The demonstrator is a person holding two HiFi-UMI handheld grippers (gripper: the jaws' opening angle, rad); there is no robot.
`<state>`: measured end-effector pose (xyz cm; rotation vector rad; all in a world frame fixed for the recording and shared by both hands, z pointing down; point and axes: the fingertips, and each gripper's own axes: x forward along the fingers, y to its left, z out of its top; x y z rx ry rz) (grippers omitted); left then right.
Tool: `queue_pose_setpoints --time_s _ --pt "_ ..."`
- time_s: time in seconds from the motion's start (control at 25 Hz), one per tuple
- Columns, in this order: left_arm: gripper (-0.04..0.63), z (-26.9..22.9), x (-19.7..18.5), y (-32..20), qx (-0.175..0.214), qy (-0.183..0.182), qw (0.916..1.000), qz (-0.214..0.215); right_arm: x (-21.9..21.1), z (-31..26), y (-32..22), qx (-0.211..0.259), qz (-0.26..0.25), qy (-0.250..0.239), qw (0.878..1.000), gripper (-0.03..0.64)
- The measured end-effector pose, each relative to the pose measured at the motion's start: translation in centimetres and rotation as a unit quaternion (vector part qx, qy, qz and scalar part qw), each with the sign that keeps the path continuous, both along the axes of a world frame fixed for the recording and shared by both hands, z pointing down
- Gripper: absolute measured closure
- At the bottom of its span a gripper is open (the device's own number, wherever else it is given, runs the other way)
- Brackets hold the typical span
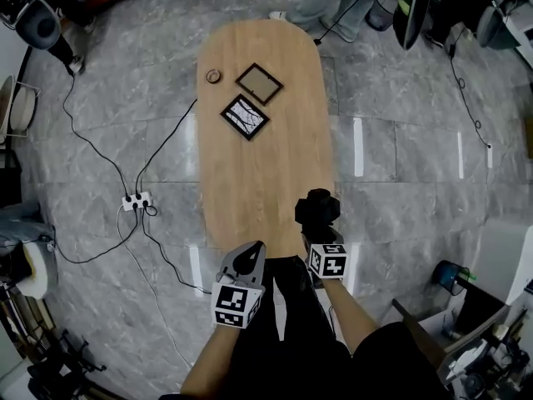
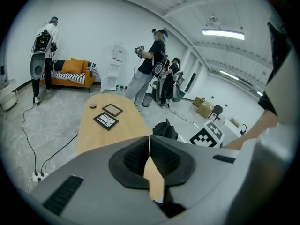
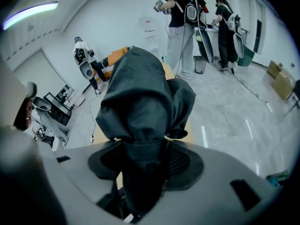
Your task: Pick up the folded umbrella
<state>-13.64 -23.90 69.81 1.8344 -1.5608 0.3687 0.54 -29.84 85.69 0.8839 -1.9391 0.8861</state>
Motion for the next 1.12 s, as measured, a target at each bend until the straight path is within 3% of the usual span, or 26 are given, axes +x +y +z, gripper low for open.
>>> queue_pose_setpoints --time_s 0.36,0.6,1.12 --pt "0.578 -5.5 0.7 -2.2 0.038 -0.009 0.9989 0.026 0.6 -11.2 1.7 0.068 -0.018 -0.031 0.997 0.393" --pt "0.578 -9.1 2.5 -3.7 0.065 -0.007 0.9973 0.035 1.5 -17.6 1.8 0.104 -0.003 -0.059 0.993 0.393" --pt "0.578 -15.2 3.6 -5.8 0.122 -0.035 0.9896 0.067 0.5 -29.5 0.5 0.21 0.008 -0.122 0.97 0.391"
